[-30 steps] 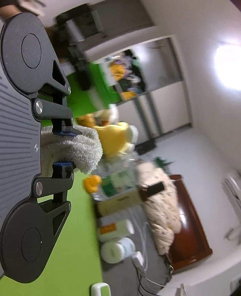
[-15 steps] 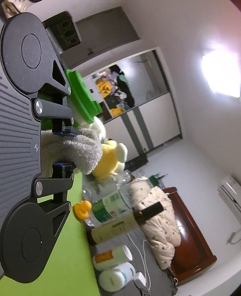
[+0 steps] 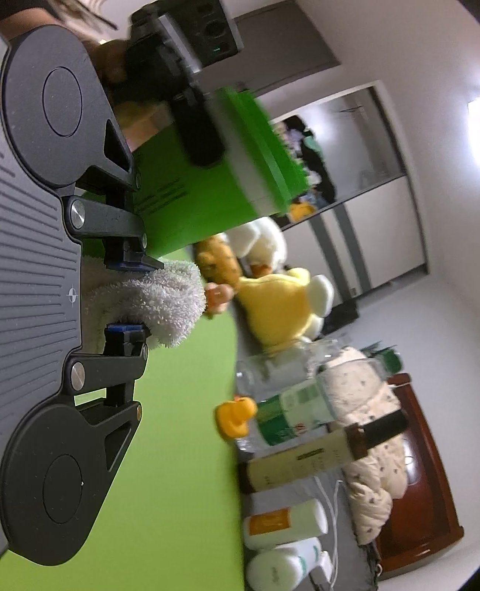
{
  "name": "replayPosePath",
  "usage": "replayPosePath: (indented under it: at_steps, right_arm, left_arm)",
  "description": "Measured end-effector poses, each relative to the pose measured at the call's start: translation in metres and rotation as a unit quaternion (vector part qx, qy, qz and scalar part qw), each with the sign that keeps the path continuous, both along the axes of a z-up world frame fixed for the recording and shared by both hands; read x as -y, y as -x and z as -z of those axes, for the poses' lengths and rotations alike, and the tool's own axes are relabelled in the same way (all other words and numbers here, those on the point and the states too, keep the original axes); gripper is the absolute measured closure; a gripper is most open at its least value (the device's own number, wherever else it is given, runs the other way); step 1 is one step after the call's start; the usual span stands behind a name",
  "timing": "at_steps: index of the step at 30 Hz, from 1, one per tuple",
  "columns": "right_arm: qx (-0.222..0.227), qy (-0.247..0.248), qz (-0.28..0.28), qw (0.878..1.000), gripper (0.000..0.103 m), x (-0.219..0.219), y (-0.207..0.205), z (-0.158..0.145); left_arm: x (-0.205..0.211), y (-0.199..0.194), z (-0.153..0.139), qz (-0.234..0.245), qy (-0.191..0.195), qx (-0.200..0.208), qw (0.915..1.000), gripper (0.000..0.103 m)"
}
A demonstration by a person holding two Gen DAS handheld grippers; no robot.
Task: Clean container
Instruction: 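Wipe the towel around the cup's side wall while the left gripper holds it, then lift the towel with the right gripper and bring it over the cup lid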
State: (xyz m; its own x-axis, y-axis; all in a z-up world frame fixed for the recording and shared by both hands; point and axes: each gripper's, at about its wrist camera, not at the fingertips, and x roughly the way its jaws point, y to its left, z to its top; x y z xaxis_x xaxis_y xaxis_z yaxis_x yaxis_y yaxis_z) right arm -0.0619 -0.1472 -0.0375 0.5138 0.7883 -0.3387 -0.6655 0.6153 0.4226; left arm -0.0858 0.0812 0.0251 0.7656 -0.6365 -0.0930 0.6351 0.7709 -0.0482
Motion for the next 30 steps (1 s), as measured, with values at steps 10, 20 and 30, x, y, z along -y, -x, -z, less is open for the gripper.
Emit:
replayPosePath:
  at_steps: [10,20,30]
  right_arm:
    - [-0.007,0.046,-0.025,0.999,0.077,-0.002,0.016,0.012]
    - [0.017,0.01,0.013,1.0,0.077,0.043,0.036,-0.01]
    - [0.065,-0.076,0.139,0.985,0.077,0.112,0.047,-0.04]
  left_arm:
    - [-0.001,0.001,-0.001,-0.012,0.004,0.003,0.9999,0.022]
    - [0.005,0.002,-0.003,-0.021,0.023,0.019,0.9993,0.023]
    - [0.045,-0.017,0.004,-0.045,0.028,0.004,0.9986,0.023]
